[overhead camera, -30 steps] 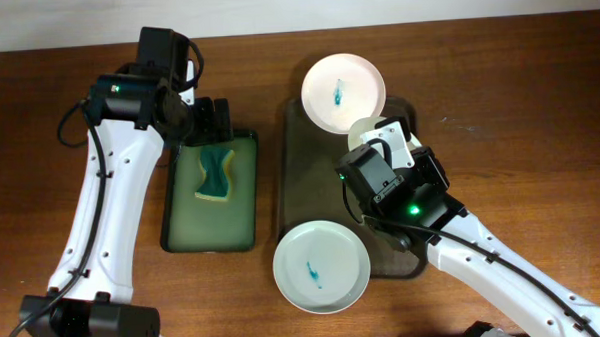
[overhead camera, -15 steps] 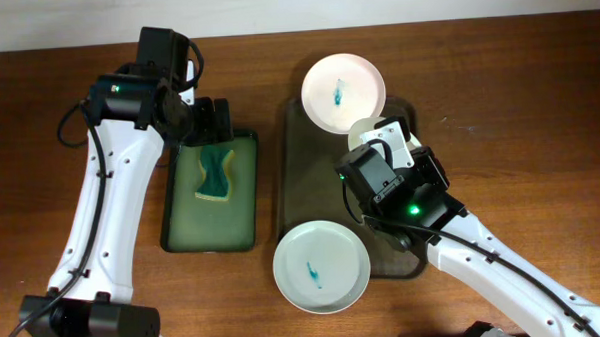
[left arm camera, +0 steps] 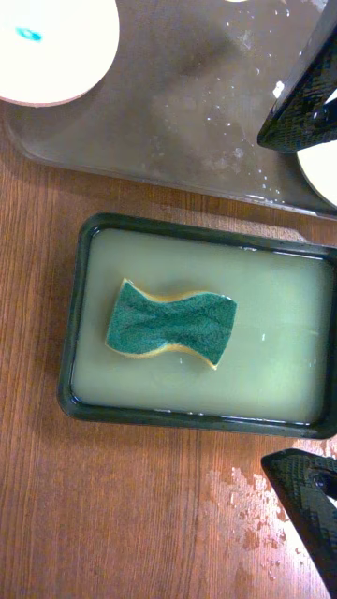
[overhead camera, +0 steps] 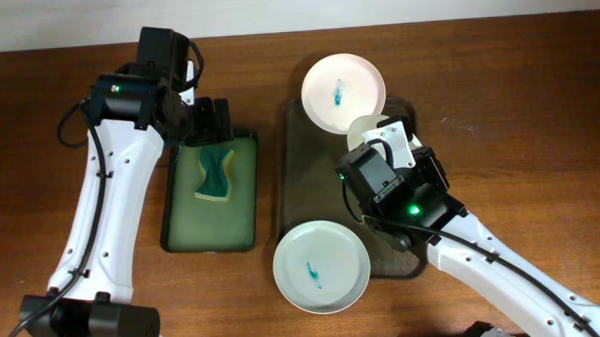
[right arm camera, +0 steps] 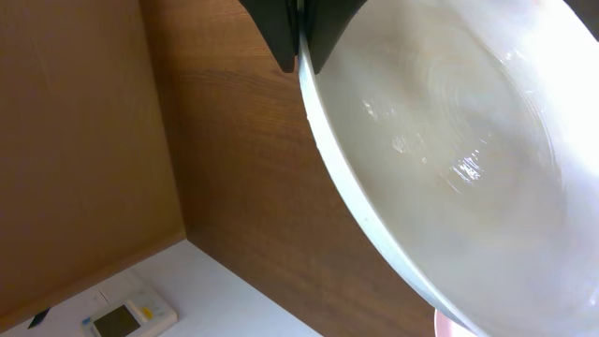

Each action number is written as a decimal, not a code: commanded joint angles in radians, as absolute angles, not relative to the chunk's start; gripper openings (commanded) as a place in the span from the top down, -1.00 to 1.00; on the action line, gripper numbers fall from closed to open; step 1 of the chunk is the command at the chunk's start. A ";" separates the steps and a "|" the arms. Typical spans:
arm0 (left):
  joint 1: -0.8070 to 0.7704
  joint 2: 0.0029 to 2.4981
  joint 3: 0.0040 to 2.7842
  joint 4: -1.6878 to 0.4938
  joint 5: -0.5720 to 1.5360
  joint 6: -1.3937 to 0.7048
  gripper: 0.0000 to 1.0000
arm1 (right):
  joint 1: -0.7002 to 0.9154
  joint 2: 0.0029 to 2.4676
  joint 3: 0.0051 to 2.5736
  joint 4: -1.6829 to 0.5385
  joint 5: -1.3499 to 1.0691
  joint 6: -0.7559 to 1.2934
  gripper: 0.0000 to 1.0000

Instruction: Clean dirty plates on tray and stack at the side

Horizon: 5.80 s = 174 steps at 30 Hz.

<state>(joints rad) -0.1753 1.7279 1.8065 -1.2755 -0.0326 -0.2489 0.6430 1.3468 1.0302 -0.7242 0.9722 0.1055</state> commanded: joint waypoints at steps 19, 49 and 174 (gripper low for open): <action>-0.176 1.728 1.815 -1.277 -0.028 -0.245 -0.99 | -0.151 1.335 1.172 -0.862 -0.170 0.309 0.92; -0.176 1.728 1.815 -1.277 -0.029 -0.245 -0.99 | -0.148 1.353 1.198 -1.208 -0.310 0.100 -0.07; -0.186 1.893 1.553 -0.964 0.031 -0.201 1.00 | 0.137 1.576 1.176 -0.972 -0.138 0.165 0.49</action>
